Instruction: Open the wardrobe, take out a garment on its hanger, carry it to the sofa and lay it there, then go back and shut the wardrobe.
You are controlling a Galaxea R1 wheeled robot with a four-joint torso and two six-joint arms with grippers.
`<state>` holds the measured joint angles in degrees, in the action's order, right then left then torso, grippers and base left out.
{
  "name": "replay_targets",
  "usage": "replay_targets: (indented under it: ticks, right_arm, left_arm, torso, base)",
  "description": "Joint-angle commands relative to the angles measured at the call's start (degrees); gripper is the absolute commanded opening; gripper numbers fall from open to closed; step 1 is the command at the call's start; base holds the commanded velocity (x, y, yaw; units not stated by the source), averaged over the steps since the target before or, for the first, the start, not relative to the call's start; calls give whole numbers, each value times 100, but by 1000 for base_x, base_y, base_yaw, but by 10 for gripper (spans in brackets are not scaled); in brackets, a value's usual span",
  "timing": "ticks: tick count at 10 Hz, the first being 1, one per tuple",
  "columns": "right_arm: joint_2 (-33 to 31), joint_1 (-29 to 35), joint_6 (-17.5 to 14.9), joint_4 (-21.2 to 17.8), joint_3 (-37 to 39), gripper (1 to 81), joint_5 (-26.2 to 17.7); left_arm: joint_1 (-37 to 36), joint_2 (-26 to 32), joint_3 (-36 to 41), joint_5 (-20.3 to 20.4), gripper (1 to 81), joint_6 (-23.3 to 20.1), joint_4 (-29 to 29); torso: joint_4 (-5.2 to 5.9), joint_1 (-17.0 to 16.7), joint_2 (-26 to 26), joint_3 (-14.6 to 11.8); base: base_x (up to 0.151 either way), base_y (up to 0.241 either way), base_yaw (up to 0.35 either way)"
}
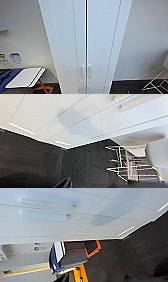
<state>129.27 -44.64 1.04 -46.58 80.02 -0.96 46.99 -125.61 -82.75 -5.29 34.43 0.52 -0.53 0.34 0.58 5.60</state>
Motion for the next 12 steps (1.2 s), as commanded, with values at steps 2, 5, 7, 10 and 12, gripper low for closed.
replay_targets:
  ticks: [2, 5, 7, 10, 12]
  right_arm:
    - [638, -830, -1440, -44, 1287, 811, -220]
    - [1350, -1903, -2257, -27, 2834, 811, -211]
    - [1930, -2440, -2855, 17, 3818, 811, -141]
    - [2728, -3098, -3662, 35, 5213, 811, 262]
    - [3265, -3494, -4049, 165, 6040, 811, 614]
  left_arm:
    - [1350, -826, -936, 634, 811, -94, 1442]
    - [2125, -1582, -1956, 951, 811, -94, 1881]
    - [2485, -2021, -2588, 969, 811, -103, 2127]
    - [2916, -2661, -3720, 969, 811, -103, 2399]
    - [3171, -3145, -4573, 1134, 811, -103, 2434]
  torso:
    - [0, 0, 0, 0]
    - [0, 0, 0, 0]
    - [0, 0, 0, 0]
    - [0, 0, 2, -2]
    - [0, -2, 2, -5]
  base:
    - [0, 0, 0]
    - [0, 0, 0]
    - [0, 0, 0]
    - [0, 0, 0]
    - [0, 0, 0]
